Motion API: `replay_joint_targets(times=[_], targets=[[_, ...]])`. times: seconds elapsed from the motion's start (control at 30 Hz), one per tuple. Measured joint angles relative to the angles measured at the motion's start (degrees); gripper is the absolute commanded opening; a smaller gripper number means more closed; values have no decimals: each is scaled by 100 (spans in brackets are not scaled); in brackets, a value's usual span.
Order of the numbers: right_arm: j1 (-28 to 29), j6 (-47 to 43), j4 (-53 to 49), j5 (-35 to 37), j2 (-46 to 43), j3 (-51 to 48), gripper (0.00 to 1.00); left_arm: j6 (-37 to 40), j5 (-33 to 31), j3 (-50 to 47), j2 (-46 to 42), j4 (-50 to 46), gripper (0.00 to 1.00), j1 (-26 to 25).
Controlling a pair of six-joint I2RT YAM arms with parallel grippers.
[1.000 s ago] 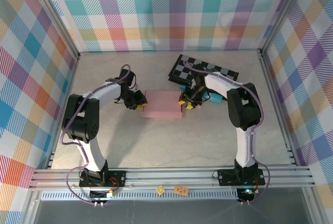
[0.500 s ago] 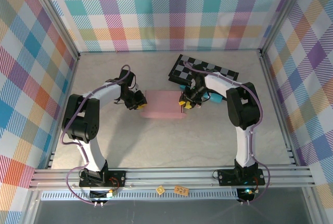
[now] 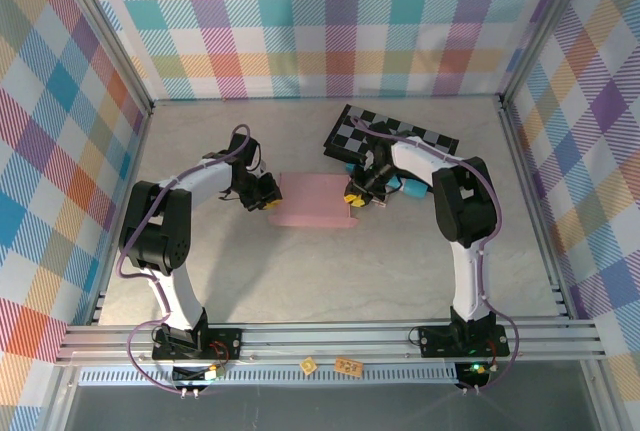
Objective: Fold the paper box
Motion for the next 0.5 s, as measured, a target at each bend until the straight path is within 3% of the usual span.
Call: replay_joint_targets(times=[0.5], targets=[[31,-57,-129,98,35,107,11,2,-2,-2,0,-4,9,-2]])
